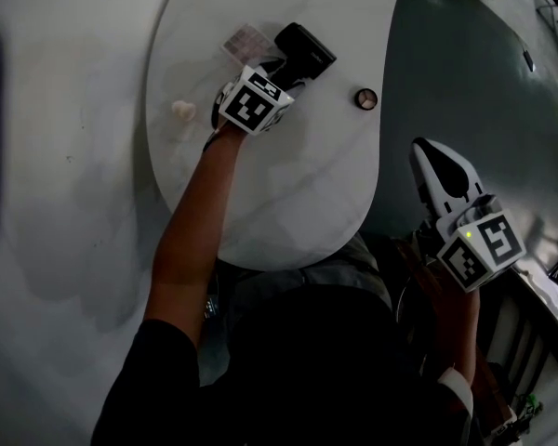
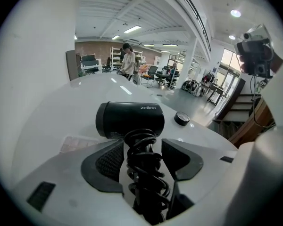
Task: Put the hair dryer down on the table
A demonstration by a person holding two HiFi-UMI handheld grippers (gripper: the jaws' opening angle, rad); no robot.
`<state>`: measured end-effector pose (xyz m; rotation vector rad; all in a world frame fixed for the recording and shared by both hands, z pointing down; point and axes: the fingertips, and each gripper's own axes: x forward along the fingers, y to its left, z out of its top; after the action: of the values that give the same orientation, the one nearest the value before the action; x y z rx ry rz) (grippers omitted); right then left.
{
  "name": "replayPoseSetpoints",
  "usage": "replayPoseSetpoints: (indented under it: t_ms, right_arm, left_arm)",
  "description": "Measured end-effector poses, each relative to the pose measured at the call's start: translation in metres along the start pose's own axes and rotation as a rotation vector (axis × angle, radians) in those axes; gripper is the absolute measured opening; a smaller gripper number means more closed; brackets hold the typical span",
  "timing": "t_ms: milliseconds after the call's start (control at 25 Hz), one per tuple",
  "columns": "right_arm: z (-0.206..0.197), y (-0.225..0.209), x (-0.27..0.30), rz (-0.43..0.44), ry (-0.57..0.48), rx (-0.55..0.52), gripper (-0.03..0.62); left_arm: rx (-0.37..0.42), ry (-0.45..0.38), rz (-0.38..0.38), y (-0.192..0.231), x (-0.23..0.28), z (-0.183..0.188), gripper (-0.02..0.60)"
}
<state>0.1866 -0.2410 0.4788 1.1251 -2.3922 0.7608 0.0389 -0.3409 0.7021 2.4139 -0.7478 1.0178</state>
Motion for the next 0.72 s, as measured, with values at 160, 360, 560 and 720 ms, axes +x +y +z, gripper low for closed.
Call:
replayPoseSetpoints:
  t_ms: [160, 360, 560, 720]
  right_arm:
    - [0.003, 0.008, -0.008, 0.004, -0.015, -0.009, 0.009]
    - [0.009, 0.02, -0.019, 0.024, -0.043, -0.023, 0.009]
    - [0.027, 0.052, -0.031, 0.063, -0.096, -0.087, 0.009]
    - [0.044, 0.082, -0.045, 0.069, -0.15, -0.176, 0.008]
  left_arm:
    - [0.011, -0.024, 0.027, 0.0, -0.022, 0.006, 0.23]
    - [0.03, -0.114, 0.102, -0.001, -0.075, 0.033, 0.23]
    - [0.045, -0.265, 0.178, -0.007, -0.152, 0.066, 0.197]
    - [0.025, -0.458, 0.172, -0.032, -0.226, 0.094, 0.041]
